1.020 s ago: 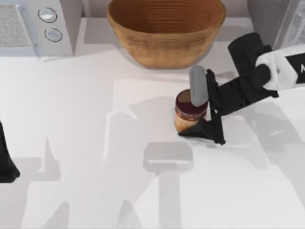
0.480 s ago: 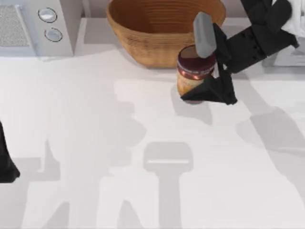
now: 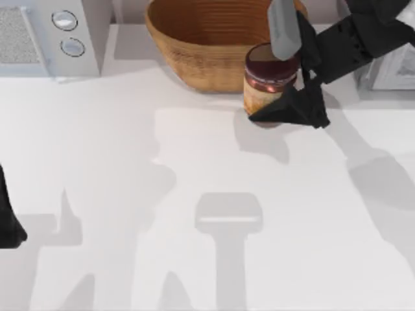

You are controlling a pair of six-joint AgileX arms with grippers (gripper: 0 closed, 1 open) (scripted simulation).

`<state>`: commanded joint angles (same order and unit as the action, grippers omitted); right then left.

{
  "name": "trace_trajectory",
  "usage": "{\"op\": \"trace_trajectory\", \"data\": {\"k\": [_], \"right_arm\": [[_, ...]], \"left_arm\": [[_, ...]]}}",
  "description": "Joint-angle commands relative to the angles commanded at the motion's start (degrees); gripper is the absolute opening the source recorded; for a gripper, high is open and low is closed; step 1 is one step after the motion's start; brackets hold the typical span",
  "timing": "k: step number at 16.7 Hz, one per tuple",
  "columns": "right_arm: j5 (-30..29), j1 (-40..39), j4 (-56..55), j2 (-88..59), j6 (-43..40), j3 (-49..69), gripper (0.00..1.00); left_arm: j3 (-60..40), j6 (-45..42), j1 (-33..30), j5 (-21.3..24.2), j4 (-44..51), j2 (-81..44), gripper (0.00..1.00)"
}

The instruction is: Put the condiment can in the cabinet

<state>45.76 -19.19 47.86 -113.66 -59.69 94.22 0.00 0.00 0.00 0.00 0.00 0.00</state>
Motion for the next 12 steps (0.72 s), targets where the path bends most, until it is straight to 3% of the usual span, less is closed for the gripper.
{"op": "trace_trajectory", "data": {"k": [6,12], "right_arm": [[-4.9,1.8,-5.4,11.6,6.4,-9.9,0.0],[-16.9,7.1,-17.7,43.7,21.9,-35.2,0.0]], "left_arm": [[0.0,0.0,0.0,0.0,0.0,0.0,1.0],[0.0,0.0,0.0,0.0,0.0,0.0,1.0]]}}
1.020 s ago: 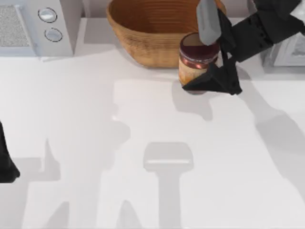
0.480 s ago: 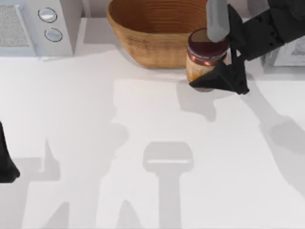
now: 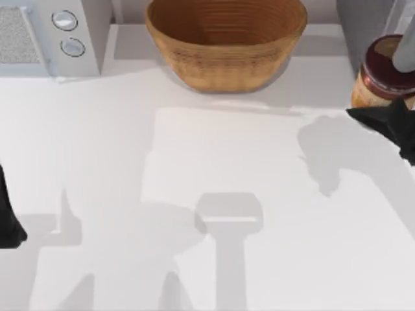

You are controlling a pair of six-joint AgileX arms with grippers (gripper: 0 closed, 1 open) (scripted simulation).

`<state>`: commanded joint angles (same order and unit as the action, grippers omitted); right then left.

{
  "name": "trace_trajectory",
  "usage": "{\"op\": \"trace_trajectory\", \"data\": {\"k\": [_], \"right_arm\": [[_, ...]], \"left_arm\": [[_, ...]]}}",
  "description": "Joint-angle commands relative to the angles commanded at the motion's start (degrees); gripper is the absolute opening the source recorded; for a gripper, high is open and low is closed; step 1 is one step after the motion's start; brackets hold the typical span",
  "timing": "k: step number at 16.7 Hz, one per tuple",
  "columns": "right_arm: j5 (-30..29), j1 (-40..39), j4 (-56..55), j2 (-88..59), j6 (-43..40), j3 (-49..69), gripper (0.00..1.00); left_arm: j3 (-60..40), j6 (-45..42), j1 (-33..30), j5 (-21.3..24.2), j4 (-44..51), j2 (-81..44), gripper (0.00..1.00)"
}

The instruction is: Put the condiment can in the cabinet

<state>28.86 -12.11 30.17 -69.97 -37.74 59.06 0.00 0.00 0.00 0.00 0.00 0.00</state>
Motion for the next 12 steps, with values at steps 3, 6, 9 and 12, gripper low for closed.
{"op": "trace_trajectory", "data": {"k": [3,6,9,12], "right_arm": [[-7.3,3.1,-7.5,20.3,9.5,-15.2,0.0],[-14.4,6.1,-15.0,39.4,18.9,-30.8,0.0],[-20.9,8.8,-21.9,54.8,27.4,-44.6,0.0],[-26.0,10.9,-27.2,64.9,34.0,-54.2,0.0]], "left_arm": [[0.0,0.0,0.0,0.0,0.0,0.0,1.0],[0.0,0.0,0.0,0.0,0.0,0.0,1.0],[0.0,0.0,0.0,0.0,0.0,0.0,1.0],[0.0,0.0,0.0,0.0,0.0,0.0,1.0]]}}
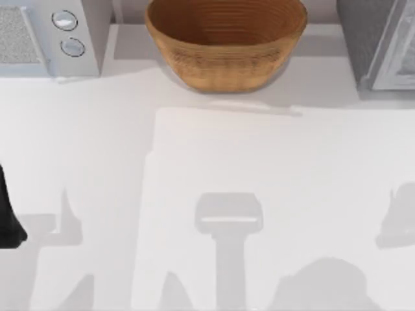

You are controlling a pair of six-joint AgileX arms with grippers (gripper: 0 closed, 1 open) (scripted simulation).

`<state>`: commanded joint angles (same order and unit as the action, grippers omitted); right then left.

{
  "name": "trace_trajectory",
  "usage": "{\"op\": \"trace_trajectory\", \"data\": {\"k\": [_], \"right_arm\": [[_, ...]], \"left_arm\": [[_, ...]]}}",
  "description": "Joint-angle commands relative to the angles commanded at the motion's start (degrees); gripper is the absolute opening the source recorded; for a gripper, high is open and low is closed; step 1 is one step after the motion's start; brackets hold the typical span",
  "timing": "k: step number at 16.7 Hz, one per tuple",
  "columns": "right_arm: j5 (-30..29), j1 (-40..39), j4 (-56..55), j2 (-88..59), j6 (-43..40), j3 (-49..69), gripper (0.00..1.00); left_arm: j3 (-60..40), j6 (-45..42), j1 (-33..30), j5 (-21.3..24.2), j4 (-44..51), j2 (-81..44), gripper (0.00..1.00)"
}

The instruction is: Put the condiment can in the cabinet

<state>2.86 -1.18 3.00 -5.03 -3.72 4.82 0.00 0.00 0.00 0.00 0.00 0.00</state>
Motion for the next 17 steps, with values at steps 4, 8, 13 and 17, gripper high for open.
{"op": "trace_trajectory", "data": {"k": [4,8,13,17], "right_arm": [[-2.9,1.2,-3.0,5.0,3.7,-4.8,0.0],[-2.7,1.0,-2.9,4.8,3.7,-4.8,0.0],[-2.9,-0.4,-0.7,-0.6,4.0,1.2,0.0],[-4.5,-2.2,3.9,-12.6,4.3,16.7,0.0]], "left_arm": [[0.0,0.0,0.0,0.0,0.0,0.0,1.0],[0.0,0.0,0.0,0.0,0.0,0.0,1.0],[0.0,0.0,0.0,0.0,0.0,0.0,1.0],[0.0,0.0,0.0,0.0,0.0,0.0,1.0]]}}
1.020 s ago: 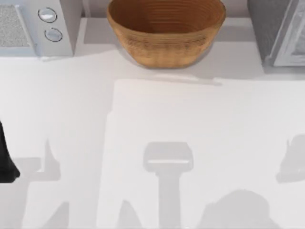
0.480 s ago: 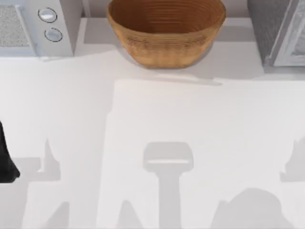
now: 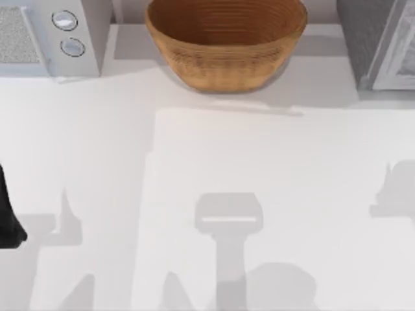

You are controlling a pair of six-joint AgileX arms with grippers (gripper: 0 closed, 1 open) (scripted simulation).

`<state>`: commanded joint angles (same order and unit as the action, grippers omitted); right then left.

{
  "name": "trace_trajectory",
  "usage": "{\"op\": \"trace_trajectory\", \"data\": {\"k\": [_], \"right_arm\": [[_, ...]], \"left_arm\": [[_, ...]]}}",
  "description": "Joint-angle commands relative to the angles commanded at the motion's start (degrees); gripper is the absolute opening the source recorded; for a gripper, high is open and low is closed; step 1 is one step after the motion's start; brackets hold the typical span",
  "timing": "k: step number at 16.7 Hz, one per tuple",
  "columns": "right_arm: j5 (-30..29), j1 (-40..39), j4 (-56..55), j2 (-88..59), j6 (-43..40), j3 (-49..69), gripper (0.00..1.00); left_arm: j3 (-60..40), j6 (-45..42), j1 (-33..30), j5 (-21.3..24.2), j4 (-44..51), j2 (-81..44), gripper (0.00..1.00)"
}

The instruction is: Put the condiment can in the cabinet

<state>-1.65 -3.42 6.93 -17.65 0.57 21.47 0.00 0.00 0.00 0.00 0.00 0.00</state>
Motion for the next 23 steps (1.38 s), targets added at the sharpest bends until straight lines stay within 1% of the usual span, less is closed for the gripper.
{"op": "trace_trajectory", "data": {"k": [10,14,16,18,23], "right_arm": [[-7.0,-4.4,15.0,-39.3,0.4,56.0,0.0],[-8.8,-6.2,19.8,-51.7,0.4,74.1,0.0],[-9.4,-6.9,21.5,-56.1,0.4,80.3,0.0],[-9.7,-7.4,22.5,-58.9,0.4,84.0,0.0],[-9.7,-7.6,22.9,-59.8,0.4,85.3,0.0]], "left_arm": [[0.0,0.0,0.0,0.0,0.0,0.0,1.0],[0.0,0.0,0.0,0.0,0.0,0.0,1.0],[0.0,0.0,0.0,0.0,0.0,0.0,1.0],[0.0,0.0,0.0,0.0,0.0,0.0,1.0],[0.0,0.0,0.0,0.0,0.0,0.0,1.0]]}}
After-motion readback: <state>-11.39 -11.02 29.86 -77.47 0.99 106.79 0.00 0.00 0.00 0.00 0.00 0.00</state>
